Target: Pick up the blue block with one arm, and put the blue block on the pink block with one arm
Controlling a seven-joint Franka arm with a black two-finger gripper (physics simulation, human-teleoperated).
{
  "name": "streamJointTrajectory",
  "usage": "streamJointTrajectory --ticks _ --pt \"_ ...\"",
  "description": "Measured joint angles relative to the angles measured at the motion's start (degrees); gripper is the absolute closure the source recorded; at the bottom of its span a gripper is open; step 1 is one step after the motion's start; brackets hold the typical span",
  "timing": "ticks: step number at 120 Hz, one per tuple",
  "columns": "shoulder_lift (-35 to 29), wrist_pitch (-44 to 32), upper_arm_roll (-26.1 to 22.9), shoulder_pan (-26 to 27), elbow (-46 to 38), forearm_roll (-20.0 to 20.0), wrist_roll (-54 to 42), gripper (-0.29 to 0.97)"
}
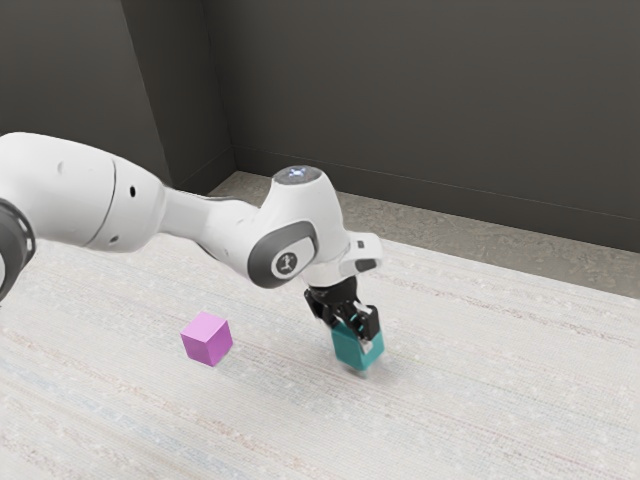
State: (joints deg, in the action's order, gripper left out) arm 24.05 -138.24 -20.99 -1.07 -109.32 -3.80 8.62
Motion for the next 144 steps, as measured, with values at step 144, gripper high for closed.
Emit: streamJointTrajectory --ticks 144 --pt "-30.28 7.58 16.91 -0.51 -19.85 0.48 -5.13 0.33"
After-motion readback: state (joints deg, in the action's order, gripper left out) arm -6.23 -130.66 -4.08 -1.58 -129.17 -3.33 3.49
